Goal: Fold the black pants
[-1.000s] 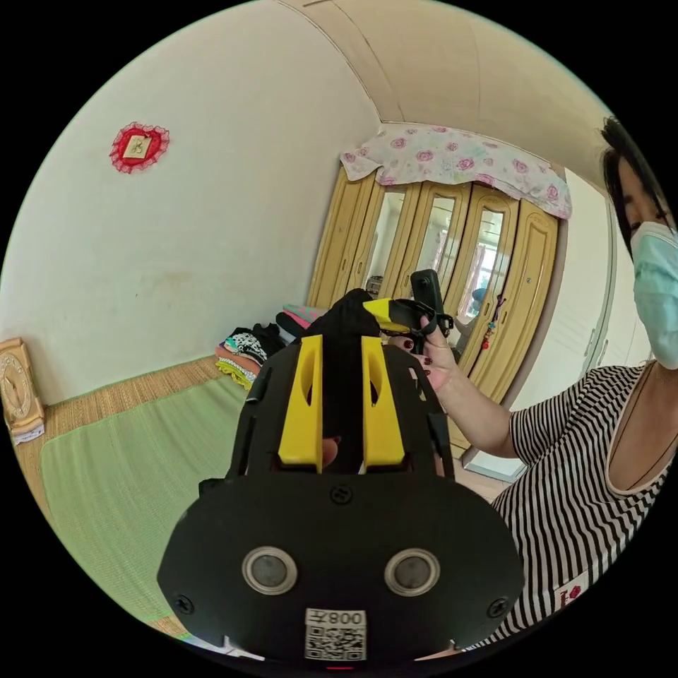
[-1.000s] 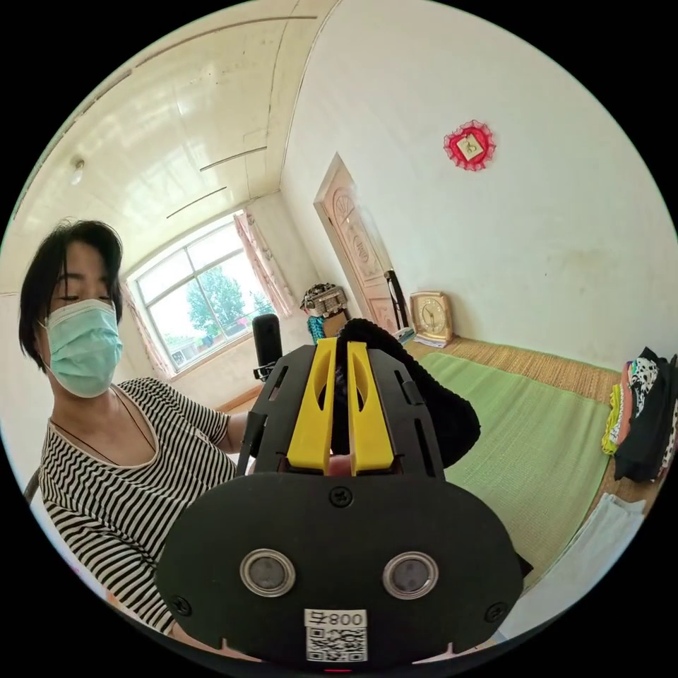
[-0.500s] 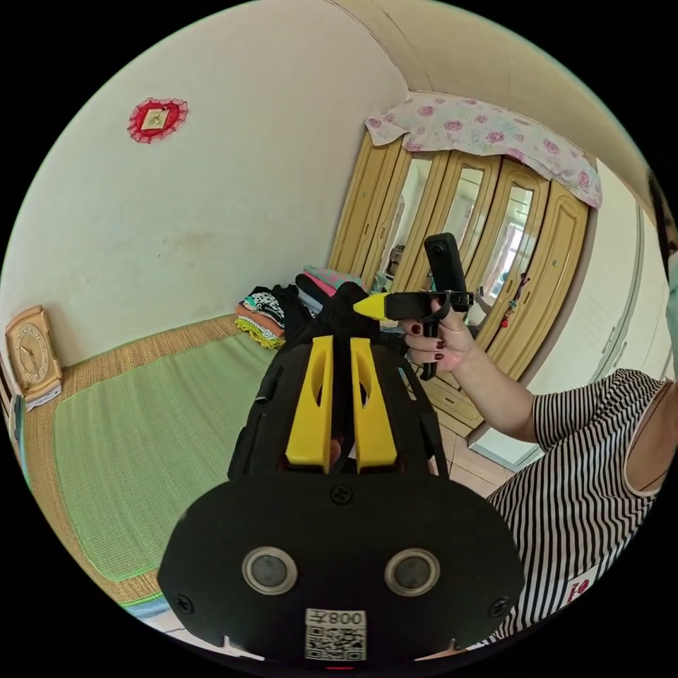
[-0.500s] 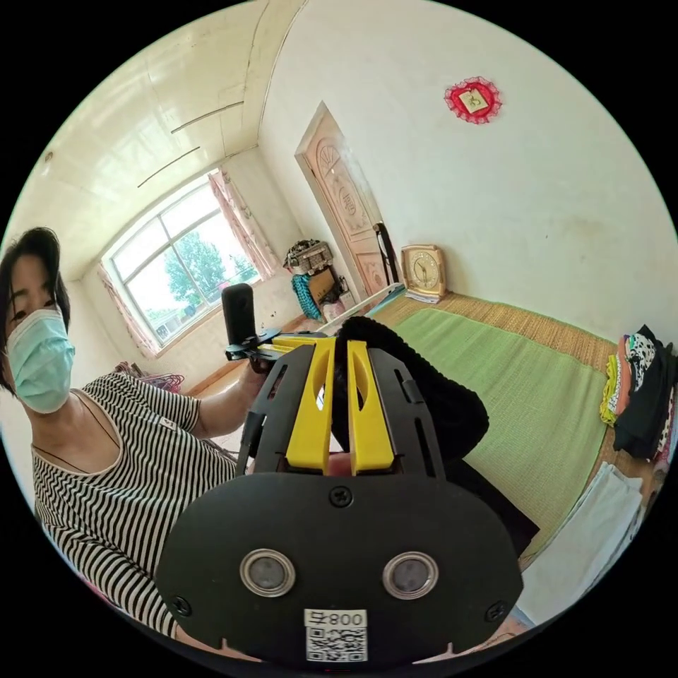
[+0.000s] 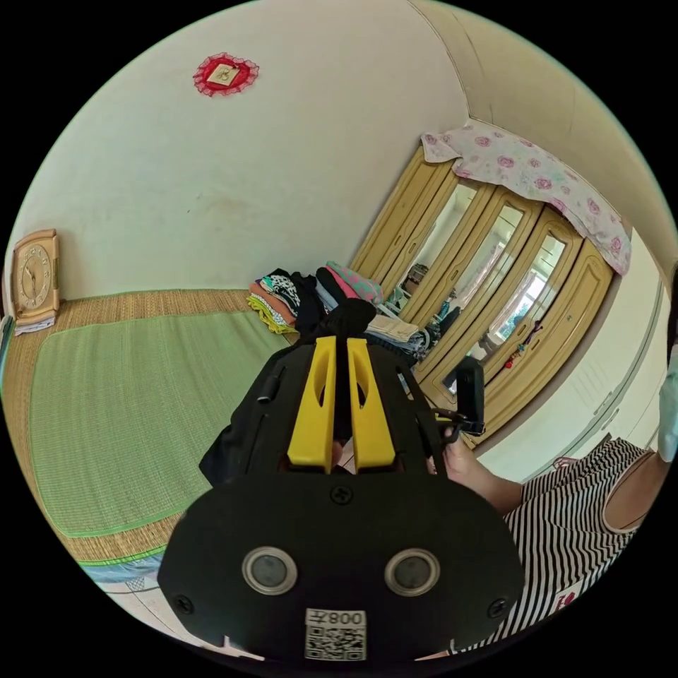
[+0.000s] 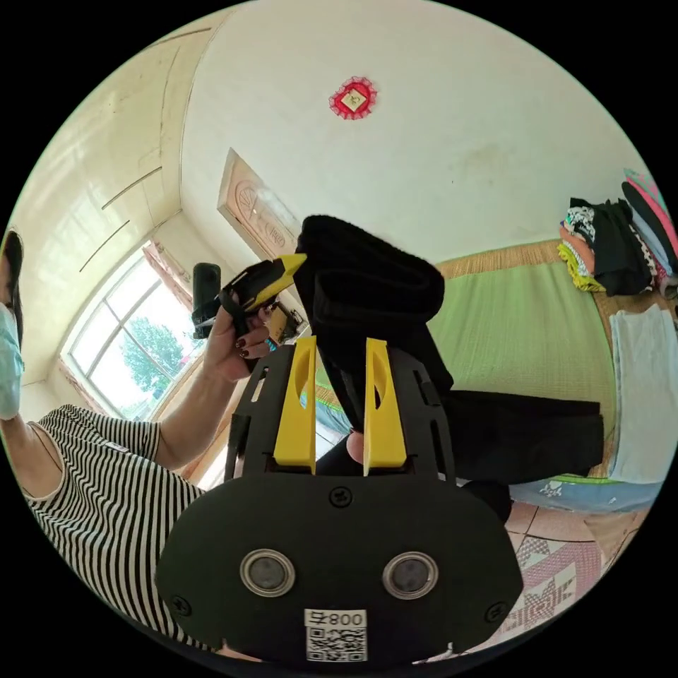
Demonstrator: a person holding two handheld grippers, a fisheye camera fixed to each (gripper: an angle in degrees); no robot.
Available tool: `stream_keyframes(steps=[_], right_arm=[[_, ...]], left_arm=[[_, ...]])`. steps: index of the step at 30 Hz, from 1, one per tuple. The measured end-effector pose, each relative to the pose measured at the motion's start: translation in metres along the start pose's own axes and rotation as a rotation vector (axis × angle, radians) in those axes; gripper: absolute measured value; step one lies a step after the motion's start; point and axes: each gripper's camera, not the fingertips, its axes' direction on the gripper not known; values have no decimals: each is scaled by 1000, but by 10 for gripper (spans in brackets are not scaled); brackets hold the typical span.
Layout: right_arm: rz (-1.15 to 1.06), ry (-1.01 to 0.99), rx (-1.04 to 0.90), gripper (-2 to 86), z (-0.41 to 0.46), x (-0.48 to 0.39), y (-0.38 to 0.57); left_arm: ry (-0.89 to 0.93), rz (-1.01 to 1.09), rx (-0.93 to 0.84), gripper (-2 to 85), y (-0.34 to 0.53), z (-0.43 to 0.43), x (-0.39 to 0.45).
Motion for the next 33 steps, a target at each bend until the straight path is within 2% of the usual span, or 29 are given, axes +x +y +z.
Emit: stream_keyframes(steps=[5,8,11,15,19,23,26,29,33], right_arm=[[-16,162,58,110,19,2,-4],[-12,245,32,67,27,13,-10],[23,315,61,42,6,31,-15],[45,514,204,36,-58,47,-41],[-95,695,370,35,-97,19,-101],[-264,785,466,35,-92,-22,-173],[-409,828,517,35,-59,-55,-243],[-553,755,488,37,2,-88,-319],[-719,586,318,39,151,-129,-417]], left_arm=[[4,25,8,24,11,-10,-1],[19,39,23,23,17,-20,-3],[29,75,53,24,22,-39,-7],[83,130,100,25,31,-64,-17],[175,174,112,25,35,-70,-26],[211,195,211,24,33,-84,-49],[169,174,330,21,30,-109,-85],[94,140,429,19,32,-138,-134],[-70,1,549,18,61,-184,-225]])
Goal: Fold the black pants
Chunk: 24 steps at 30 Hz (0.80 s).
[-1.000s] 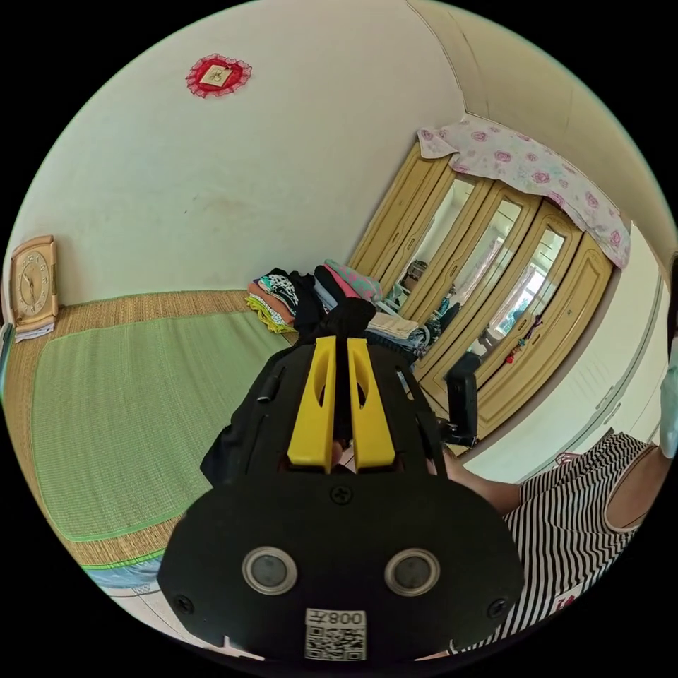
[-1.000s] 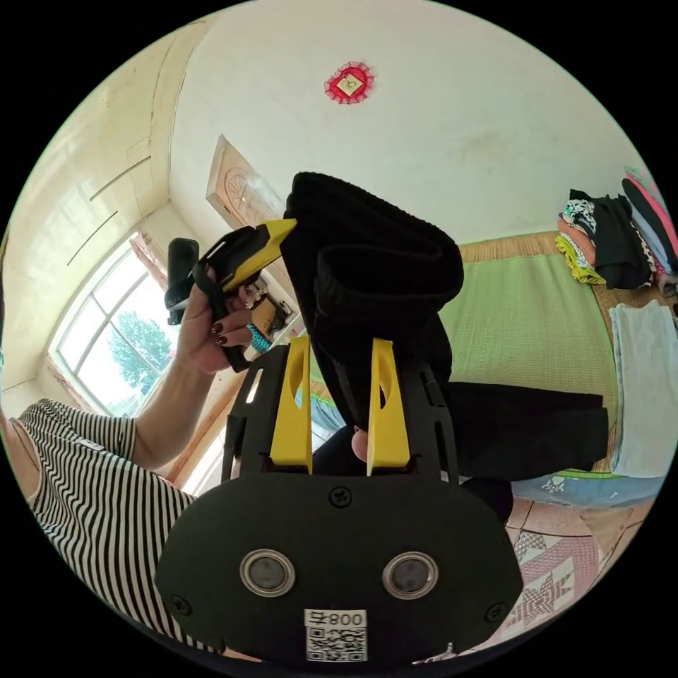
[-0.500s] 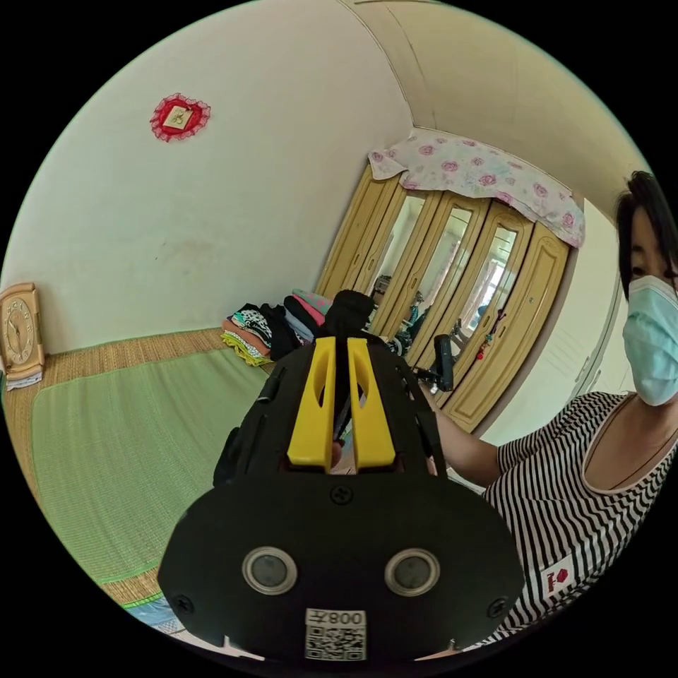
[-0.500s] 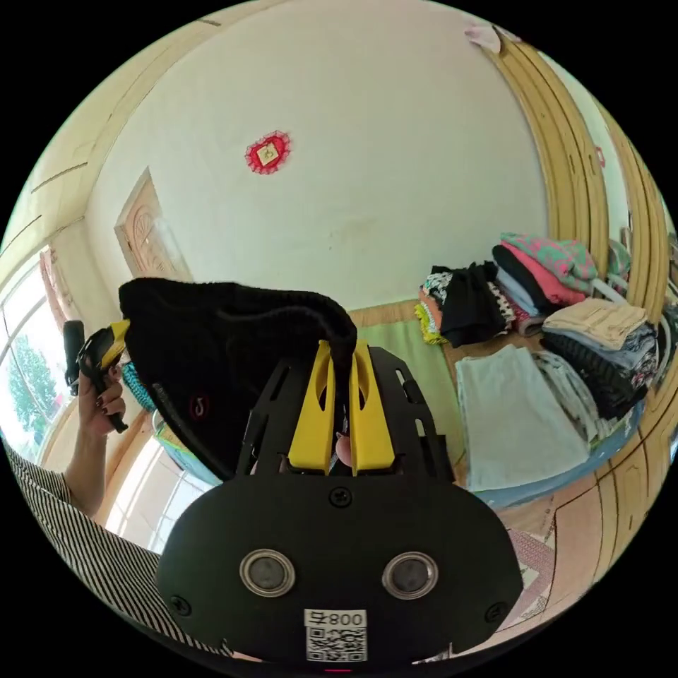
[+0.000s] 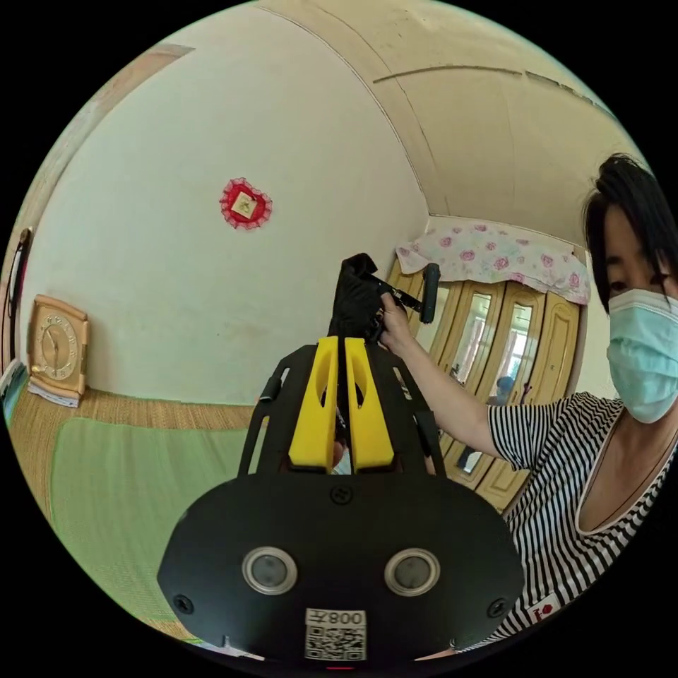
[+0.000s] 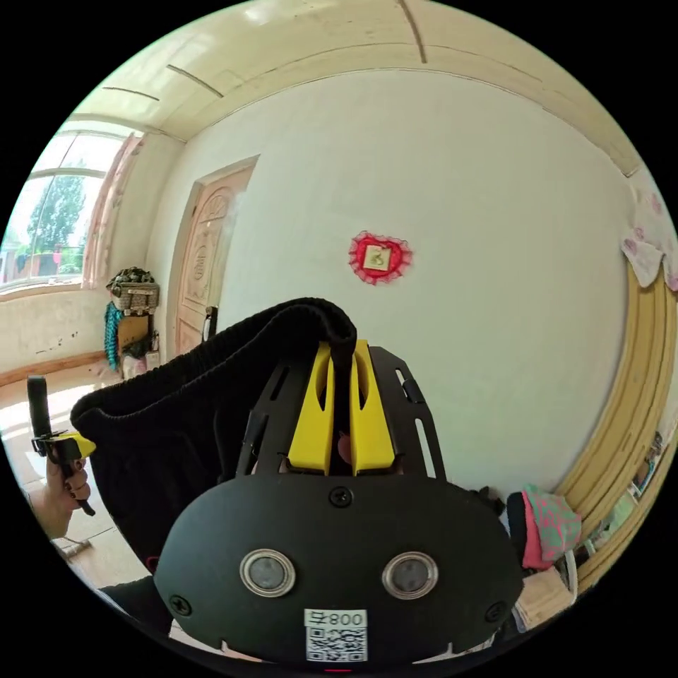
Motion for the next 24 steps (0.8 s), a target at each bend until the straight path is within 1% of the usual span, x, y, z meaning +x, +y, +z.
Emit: stream_keyframes(steps=[1,2,3,4,5,6,7,8,9,10,12,14,16,17,19,20,21,23,24], right_arm=[[-51,-79,-55,40,52,-30,-20],[-74,-123,-86,41,79,-47,-27],[-117,-199,-145,43,132,-82,-37],[-154,-274,-219,46,185,-119,-39],[-173,-313,-257,49,211,-138,-36],[-206,-383,-341,55,260,-175,-24],[-224,-455,-442,62,305,-209,-3],[-227,-487,-493,65,326,-223,10],[-226,-539,-587,73,361,-248,41],[-232,-562,-681,77,389,-265,77],[-230,-552,-775,75,415,-269,131],[-181,-554,-844,70,426,-248,177],[-36,-556,-863,63,417,-192,228],[-6,-556,-873,62,412,-177,240],[63,-538,-933,58,382,-127,289],[75,-528,-954,58,372,-116,301],[91,-500,-999,57,352,-98,323],[153,-441,-1013,56,316,-71,351],[220,-404,-1036,58,295,-51,368]], left_arm=[[-35,-21,12,18,3,-9,-15],[-106,-74,29,19,11,-26,-46],[-192,-131,40,19,22,-44,-78],[-240,-159,40,20,29,-53,-93],[-336,-238,38,21,47,-72,-126],[-398,-323,37,22,68,-89,-159],[-431,-352,20,23,79,-96,-174],[-535,-436,-36,25,104,-109,-205],[-595,-539,-72,27,134,-121,-235],[-603,-572,-102,29,148,-126,-249],[-674,-741,-211,36,205,-141,-289],[-686,-800,-256,41,235,-147,-300],[-673,-799,-260,46,252,-147,-300],[-656,-797,-267,49,259,-145,-301],[-626,-776,-287,57,265,-135,-302],[-597,-769,-307,63,267,-125,-305],[-561,-752,-329,68,268,-112,-307],[-532,-716,-378,74,270,-88,-310],[-504,-698,-417,78,272,-70,-312]])
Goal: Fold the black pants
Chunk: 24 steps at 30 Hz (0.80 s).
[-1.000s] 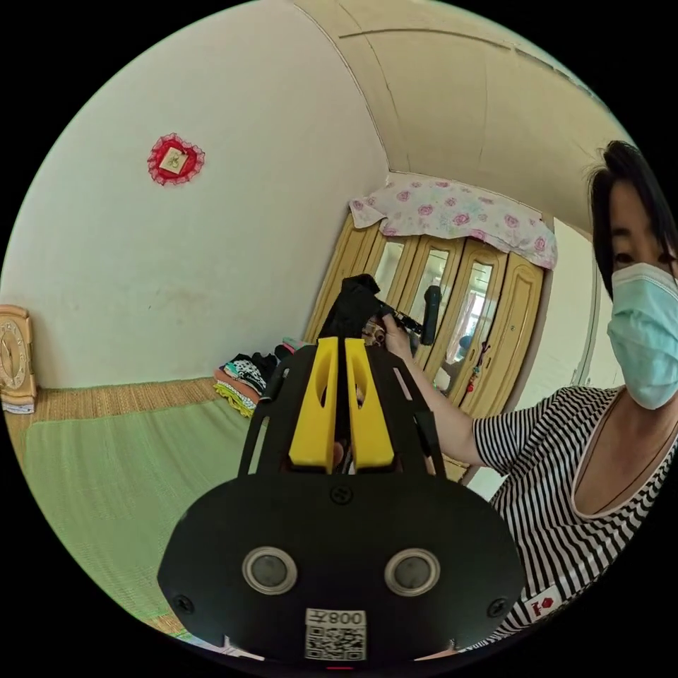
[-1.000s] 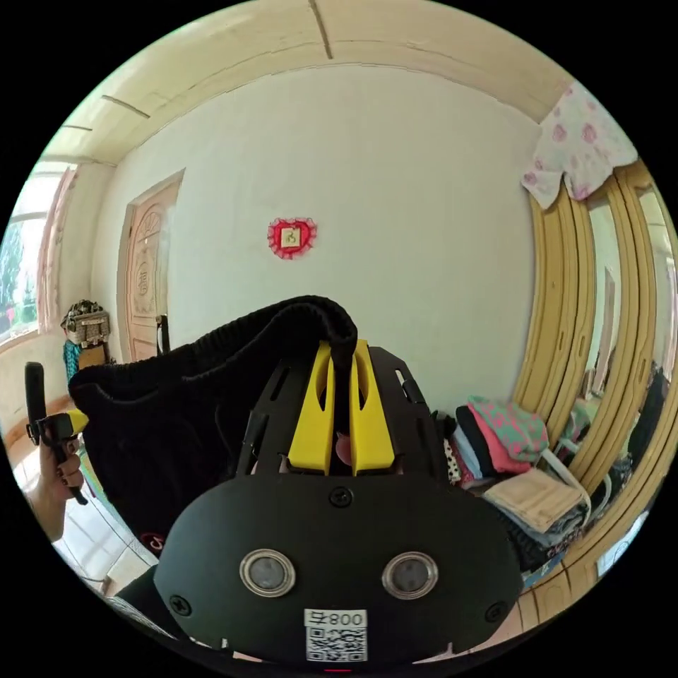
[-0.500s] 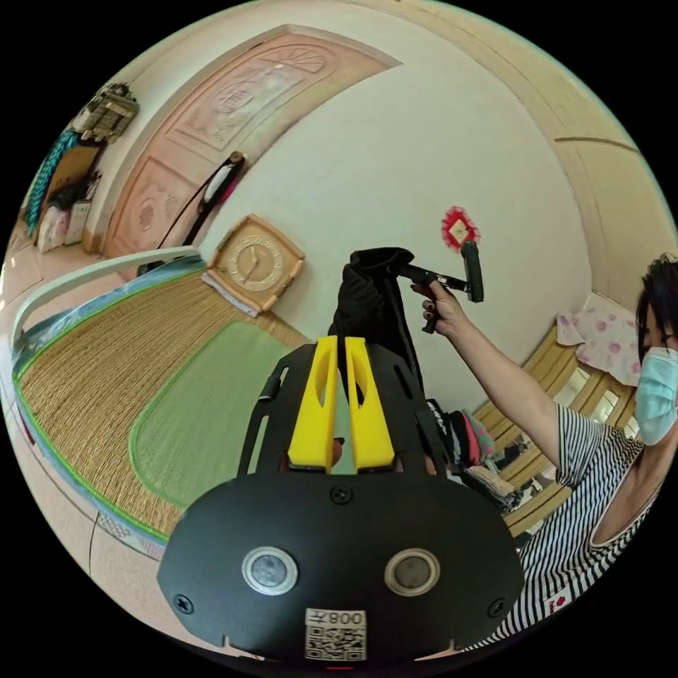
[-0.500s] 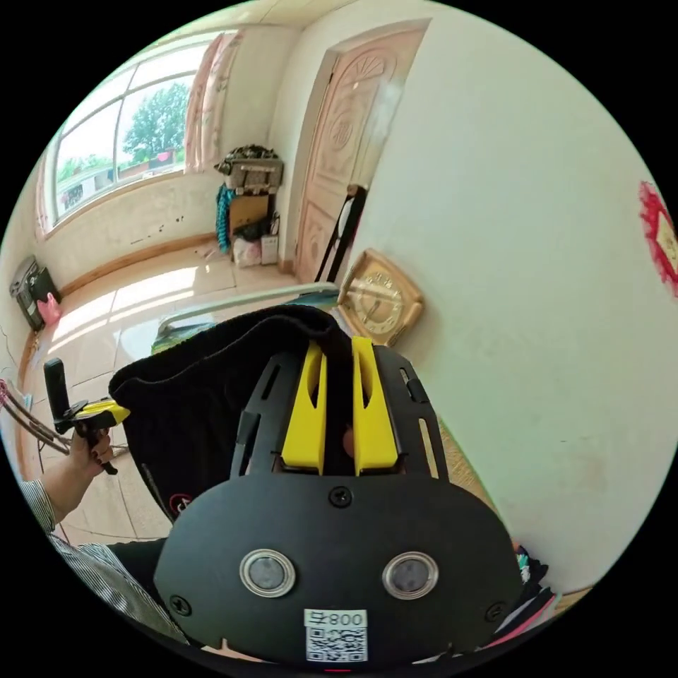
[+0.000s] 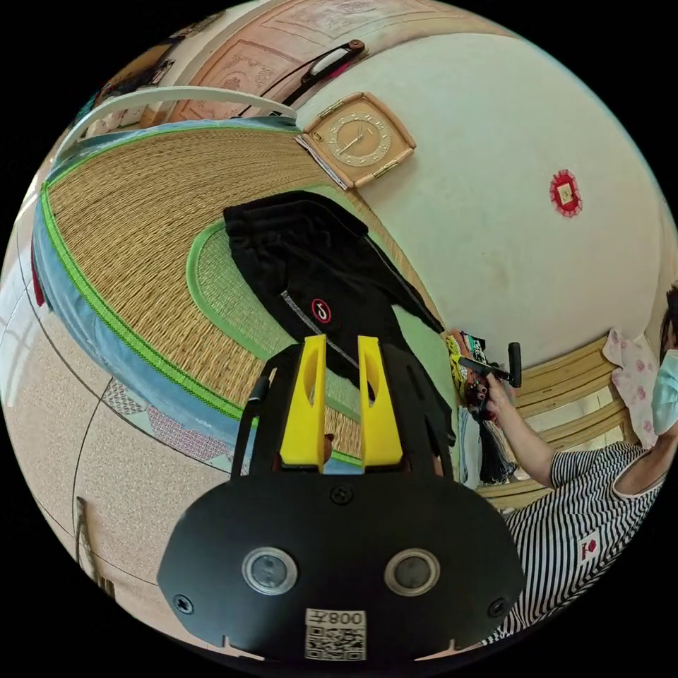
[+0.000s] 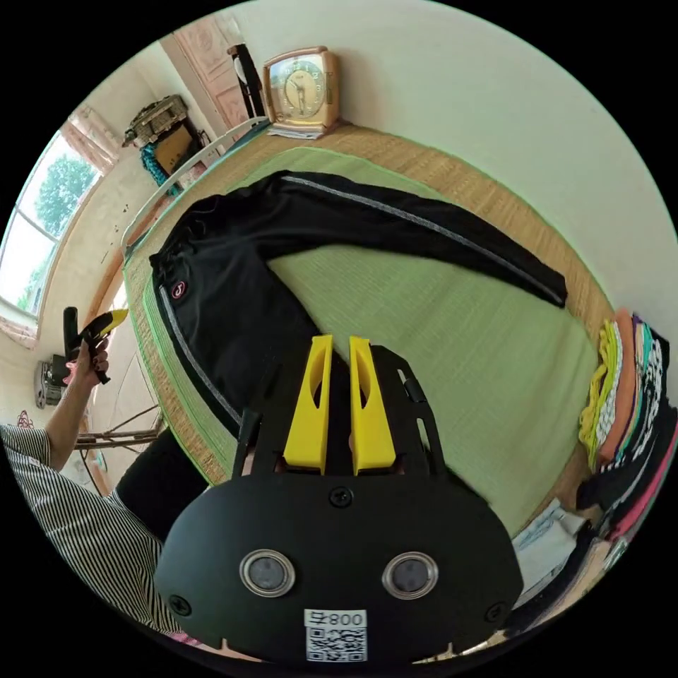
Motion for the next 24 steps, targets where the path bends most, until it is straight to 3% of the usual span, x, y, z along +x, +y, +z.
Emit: stream_keyframes(steps=[7,11,15,20,24], right_arm=[[459,64,19,90,-13,86,130],[503,24,-16,91,-1,90,164],[262,-3,-122,95,24,43,159],[-75,146,-181,95,51,-23,141],[-190,235,-209,91,75,-45,138]], left_arm=[[-114,183,-207,82,-10,86,42],[-190,154,-243,79,-9,104,36],[-273,149,-290,80,-10,113,27],[-355,133,-341,81,-10,132,24],[-221,-14,-327,81,0,145,6]])
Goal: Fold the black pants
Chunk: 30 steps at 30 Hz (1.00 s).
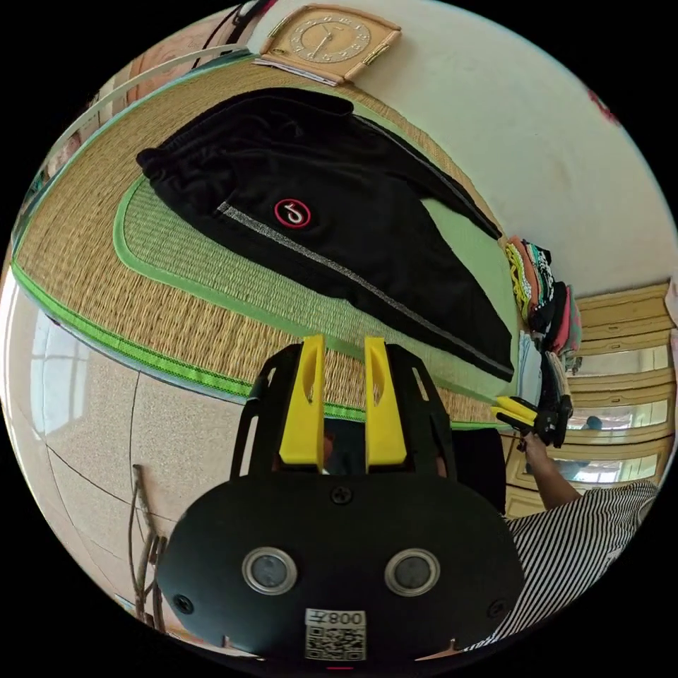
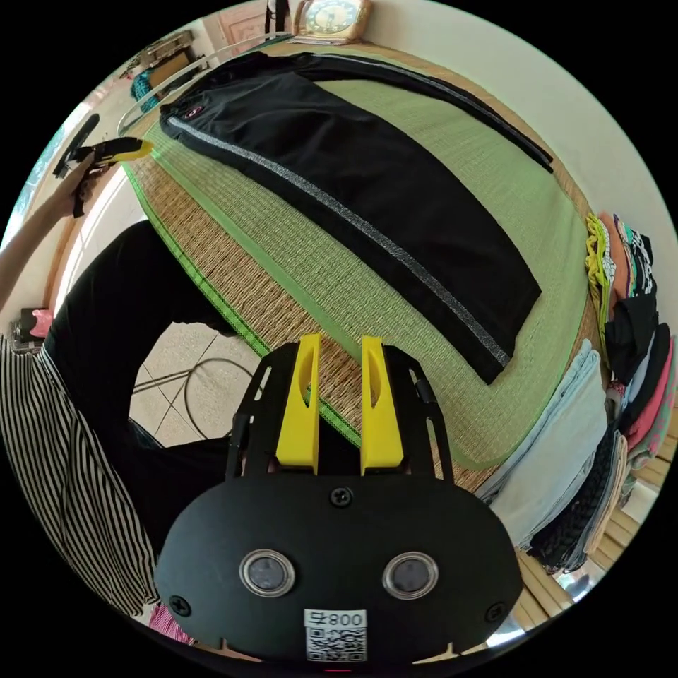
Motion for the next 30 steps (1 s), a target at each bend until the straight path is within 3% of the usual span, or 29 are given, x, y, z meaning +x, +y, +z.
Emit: stream_keyframes(steps=[3,15,26,30], right_arm=[[-45,50,-2,81,2,-9,-7],[-272,325,-17,22,17,-42,-29],[-293,416,-6,7,18,-30,-38],[-208,334,32,0,-4,-5,-44]], left_arm=[[118,-78,-18,81,0,19,-12],[274,-231,44,73,-3,45,-29],[422,-335,61,36,2,69,-21],[312,-220,93,23,0,59,12]])
